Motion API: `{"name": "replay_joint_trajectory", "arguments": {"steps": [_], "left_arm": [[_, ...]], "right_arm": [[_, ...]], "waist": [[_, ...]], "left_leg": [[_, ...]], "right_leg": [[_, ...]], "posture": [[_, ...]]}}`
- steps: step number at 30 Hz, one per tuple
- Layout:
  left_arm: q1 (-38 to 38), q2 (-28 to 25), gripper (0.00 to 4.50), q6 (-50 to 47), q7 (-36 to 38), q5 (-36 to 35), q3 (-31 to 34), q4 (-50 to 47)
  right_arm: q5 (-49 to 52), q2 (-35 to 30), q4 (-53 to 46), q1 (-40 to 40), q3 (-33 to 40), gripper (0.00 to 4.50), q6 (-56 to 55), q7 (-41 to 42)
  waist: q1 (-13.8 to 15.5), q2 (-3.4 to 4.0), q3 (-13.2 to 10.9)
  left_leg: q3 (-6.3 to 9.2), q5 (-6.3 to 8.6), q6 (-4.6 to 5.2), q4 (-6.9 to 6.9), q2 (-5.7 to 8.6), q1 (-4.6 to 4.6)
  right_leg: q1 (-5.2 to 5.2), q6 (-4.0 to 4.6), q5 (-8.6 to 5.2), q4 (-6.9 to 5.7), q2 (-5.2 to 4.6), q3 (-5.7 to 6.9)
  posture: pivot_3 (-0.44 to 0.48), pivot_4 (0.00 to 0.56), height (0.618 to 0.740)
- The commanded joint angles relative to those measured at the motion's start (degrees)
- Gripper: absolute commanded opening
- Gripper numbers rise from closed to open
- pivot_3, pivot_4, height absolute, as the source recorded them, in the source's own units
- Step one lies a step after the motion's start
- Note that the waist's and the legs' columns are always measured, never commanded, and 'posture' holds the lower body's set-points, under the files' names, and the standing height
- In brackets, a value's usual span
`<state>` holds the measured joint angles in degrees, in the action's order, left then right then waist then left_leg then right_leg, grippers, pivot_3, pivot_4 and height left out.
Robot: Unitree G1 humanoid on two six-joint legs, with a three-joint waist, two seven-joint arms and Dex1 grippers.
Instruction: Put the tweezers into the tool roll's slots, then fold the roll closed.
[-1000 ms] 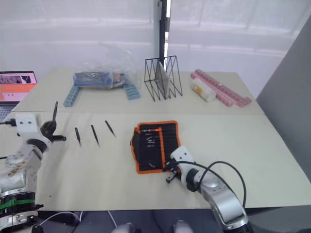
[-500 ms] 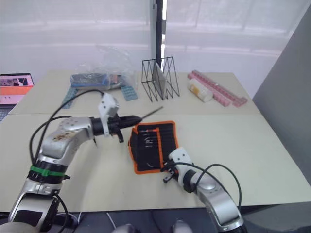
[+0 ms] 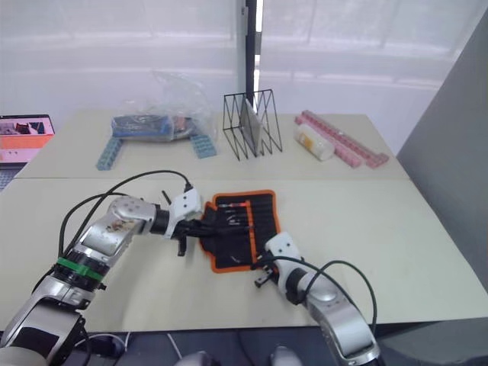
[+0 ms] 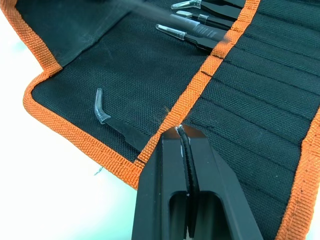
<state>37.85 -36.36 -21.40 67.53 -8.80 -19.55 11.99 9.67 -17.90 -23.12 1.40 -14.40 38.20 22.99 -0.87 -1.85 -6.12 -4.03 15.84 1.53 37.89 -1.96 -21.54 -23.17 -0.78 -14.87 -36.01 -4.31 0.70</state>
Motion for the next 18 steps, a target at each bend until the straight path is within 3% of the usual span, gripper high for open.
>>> {"name": "replay_joint_trajectory", "arguments": {"steps": [1, 18], "left_arm": [[0.2, -1.2, 0.05, 0.7, 1.5, 1.5, 0.0, -1.2], [2.5, -0.4, 0.05, 2.1, 2.9, 6.9, -2.0, 1.0]], "right_arm": [[-1.1, -0.1, 3.9, -1.8, -2.0, 0.0, 2.0, -0.3], [-0.9, 0.6, 3.4, -2.6, -2.5, 0.0, 2.2, -1.0]], "waist": [[0.0, 0.0, 0.0], [0.0, -0.01, 0.0]], "left_leg": [[0.0, 0.0, 0.0, 0.0, 0.0, 0.0], [0.0, 0.0, 0.01, 0.04, 0.01, 0.04]], "right_leg": [[0.0, 0.0, 0.0, 0.0, 0.0, 0.0], [0.02, -0.01, -0.01, -0.07, 0.01, -0.01]], "posture": [[0.0, 0.15, 0.737], [0.0, 0.15, 0.737]]}}
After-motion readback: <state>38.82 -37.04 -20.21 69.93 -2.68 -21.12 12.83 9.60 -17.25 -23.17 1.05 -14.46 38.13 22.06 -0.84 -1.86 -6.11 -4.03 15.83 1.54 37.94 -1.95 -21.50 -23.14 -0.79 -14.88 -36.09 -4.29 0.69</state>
